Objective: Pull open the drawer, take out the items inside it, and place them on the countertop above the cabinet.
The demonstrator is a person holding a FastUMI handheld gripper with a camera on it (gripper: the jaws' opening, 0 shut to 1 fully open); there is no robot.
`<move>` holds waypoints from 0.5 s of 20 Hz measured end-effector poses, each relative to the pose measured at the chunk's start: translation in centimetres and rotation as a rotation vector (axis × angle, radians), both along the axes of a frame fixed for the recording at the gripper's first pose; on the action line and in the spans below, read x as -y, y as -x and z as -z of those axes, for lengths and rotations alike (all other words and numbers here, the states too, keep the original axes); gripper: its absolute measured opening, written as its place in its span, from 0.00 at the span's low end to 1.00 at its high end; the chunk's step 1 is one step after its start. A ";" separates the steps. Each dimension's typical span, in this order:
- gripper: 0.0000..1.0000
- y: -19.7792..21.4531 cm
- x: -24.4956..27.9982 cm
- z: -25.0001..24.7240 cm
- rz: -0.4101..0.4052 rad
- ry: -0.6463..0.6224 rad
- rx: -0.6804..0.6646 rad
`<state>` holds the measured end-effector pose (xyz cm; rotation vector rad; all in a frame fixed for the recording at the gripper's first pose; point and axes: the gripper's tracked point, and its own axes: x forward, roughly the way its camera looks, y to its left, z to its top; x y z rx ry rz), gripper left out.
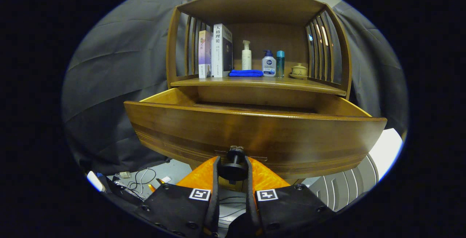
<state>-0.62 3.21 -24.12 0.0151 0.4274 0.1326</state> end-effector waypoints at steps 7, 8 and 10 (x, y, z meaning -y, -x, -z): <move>0.32 2.4 -0.4 0.1 -0.028 -0.011 -0.028; 0.32 2.5 -0.5 0.1 -0.031 -0.005 -0.027; 0.32 2.9 -0.7 0.2 -0.035 -0.012 -0.040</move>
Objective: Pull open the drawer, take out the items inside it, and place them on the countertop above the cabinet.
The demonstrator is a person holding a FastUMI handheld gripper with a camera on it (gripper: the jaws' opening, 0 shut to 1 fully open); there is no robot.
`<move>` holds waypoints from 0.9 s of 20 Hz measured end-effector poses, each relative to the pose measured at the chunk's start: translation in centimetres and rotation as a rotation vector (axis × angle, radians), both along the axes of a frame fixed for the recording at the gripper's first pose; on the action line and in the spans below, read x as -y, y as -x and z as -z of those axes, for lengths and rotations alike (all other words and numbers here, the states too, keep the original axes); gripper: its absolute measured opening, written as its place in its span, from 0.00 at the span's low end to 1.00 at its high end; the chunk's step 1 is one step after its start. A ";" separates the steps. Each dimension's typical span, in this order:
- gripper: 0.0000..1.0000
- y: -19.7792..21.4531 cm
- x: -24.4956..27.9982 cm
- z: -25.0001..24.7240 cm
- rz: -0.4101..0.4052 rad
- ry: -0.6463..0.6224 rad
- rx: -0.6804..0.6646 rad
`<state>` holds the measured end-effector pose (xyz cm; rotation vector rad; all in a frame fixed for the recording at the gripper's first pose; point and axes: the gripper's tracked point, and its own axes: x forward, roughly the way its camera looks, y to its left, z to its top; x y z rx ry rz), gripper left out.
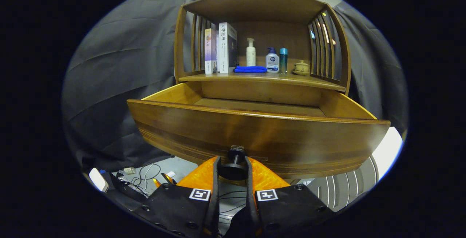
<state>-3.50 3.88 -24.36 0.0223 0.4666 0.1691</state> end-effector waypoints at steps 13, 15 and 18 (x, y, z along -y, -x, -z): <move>0.86 3.0 2.0 -2.6 0.000 0.010 -0.011; 1.00 3.4 3.2 -4.8 0.035 0.021 0.020; 0.99 3.1 3.3 -8.7 0.036 0.003 0.067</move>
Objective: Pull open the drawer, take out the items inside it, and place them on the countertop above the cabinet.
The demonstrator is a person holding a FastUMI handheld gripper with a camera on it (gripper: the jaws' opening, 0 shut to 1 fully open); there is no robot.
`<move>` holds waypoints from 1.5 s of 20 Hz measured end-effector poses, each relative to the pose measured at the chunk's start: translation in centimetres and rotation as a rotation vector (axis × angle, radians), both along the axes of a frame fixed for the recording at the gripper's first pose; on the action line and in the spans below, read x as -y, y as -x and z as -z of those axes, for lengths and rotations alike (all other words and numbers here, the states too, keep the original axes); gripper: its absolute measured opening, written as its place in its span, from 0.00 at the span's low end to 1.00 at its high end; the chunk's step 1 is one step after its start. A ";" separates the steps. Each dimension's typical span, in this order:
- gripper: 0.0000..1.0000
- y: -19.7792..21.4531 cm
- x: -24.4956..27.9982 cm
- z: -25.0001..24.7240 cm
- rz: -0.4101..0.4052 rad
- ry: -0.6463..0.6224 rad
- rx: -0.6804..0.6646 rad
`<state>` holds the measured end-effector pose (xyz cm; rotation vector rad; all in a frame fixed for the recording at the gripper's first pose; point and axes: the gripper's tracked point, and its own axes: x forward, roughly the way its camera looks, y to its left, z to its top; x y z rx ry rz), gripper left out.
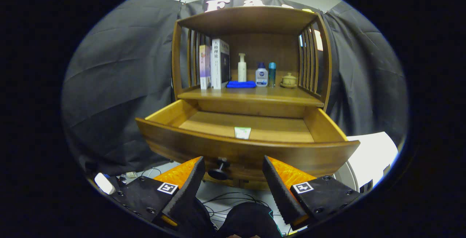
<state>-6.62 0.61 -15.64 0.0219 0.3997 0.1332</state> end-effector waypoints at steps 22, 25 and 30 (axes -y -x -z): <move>0.98 -14.6 0.2 -3.4 -0.219 0.237 -0.220; 0.98 -15.2 -0.2 -0.5 -0.249 0.229 -0.343; 0.98 -16.6 -0.7 2.6 -0.257 0.176 -0.506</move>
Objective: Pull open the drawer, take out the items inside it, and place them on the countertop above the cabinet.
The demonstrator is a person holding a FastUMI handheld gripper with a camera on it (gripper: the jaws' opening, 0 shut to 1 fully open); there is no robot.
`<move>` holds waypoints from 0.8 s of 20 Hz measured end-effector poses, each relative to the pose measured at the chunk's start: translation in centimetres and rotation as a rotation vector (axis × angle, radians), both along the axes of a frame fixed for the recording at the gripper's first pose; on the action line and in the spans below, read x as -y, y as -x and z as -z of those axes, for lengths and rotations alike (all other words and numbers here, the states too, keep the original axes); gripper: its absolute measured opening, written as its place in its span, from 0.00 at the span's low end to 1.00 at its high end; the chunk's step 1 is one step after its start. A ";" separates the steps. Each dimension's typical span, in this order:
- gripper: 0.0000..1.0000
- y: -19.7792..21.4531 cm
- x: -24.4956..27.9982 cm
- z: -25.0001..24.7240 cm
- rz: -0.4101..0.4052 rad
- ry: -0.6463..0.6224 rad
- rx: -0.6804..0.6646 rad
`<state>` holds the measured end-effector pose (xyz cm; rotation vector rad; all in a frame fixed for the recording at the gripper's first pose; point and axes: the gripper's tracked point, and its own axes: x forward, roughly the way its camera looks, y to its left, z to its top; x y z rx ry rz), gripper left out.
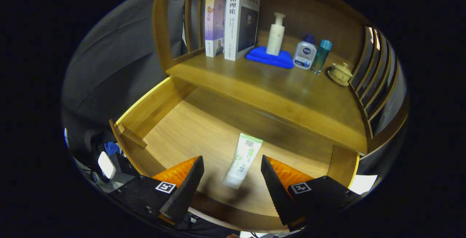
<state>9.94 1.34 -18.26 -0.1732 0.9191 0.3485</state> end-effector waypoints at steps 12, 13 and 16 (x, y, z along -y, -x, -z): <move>0.98 -1.4 -0.3 6.3 0.020 0.028 -0.307; 0.98 -1.4 -0.3 6.6 0.019 0.029 -0.325; 0.97 -1.3 -0.3 7.8 0.021 0.039 -0.361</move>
